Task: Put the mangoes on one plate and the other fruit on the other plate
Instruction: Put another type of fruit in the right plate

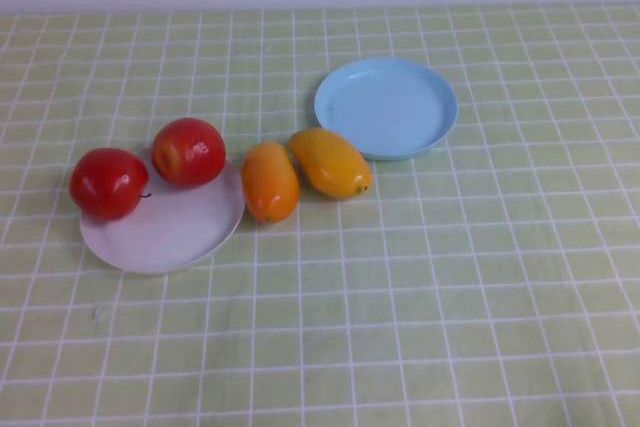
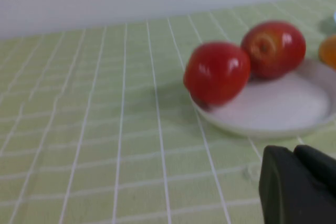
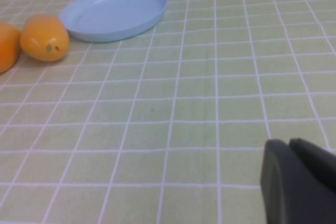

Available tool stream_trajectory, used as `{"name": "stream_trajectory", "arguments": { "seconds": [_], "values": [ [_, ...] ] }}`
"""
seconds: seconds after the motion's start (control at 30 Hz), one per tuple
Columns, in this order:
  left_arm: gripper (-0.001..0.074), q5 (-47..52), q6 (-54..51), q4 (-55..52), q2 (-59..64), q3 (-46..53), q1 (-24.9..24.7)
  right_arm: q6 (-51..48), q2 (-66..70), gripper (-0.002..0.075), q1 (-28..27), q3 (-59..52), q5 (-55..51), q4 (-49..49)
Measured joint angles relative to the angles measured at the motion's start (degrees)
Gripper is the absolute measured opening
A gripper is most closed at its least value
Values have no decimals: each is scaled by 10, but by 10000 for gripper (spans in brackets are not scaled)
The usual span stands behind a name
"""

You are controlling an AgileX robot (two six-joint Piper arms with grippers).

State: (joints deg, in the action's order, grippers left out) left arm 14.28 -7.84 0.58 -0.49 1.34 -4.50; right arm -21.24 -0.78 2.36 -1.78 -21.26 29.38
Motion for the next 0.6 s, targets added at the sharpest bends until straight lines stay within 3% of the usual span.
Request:
{"name": "stream_trajectory", "arguments": {
  "seconds": [0.13, 0.6],
  "values": [
    [4, 70, 0, 1, 0, 1, 0, 0, 0, -16, 0, 0, 0, 0],
    [4, 74, 0, 1, -1, 1, 0, 0, 0, -17, 0, 0, 0, 0]
  ]
}}
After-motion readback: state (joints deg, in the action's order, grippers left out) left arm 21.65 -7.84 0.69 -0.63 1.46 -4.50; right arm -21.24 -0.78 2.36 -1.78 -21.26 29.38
